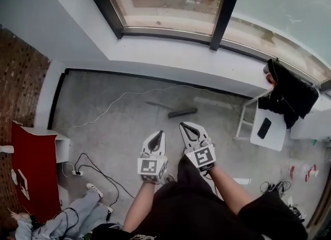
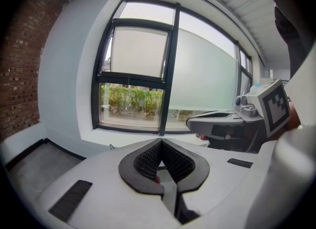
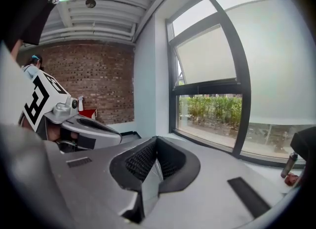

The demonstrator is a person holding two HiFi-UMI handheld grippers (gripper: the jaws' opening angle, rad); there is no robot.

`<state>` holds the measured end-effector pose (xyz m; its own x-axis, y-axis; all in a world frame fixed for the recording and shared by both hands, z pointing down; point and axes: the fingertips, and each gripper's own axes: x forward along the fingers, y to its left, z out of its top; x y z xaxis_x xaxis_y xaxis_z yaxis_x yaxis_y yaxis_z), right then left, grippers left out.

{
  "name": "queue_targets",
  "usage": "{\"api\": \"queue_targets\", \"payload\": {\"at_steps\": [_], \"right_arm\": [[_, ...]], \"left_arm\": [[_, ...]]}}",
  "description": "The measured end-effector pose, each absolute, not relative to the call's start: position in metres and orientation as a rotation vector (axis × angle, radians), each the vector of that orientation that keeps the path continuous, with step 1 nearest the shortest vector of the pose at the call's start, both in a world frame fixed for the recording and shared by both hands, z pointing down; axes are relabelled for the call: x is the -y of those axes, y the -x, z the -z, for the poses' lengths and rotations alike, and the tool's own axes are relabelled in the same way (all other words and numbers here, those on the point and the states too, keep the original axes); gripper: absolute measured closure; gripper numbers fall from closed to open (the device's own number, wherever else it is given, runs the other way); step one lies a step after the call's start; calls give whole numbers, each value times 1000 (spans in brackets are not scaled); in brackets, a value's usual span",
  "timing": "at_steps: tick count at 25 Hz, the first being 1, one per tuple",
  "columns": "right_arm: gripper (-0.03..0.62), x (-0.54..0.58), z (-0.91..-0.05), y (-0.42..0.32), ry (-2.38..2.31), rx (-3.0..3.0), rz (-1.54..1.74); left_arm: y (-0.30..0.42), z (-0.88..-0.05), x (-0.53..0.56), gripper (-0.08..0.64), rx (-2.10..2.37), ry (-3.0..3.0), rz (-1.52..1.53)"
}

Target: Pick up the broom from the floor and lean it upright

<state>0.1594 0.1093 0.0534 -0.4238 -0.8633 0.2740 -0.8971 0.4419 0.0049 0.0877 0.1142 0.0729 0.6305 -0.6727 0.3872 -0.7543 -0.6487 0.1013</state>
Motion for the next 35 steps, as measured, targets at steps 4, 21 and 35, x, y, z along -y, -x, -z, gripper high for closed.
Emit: {"api": "queue_targets", "payload": {"at_steps": [4, 21, 35], "right_arm": [[584, -150, -20, -161, -1628, 2425, -72], [584, -302, 50, -184, -1912, 2333, 0], [584, -334, 69, -234, -1829, 2417, 61]], "left_arm": [[-84, -47, -147, 558, 1141, -2672, -381], [-94, 18, -275, 557, 1129, -2805, -228], [-166, 48, -314, 557, 1171, -2844, -188]]}}
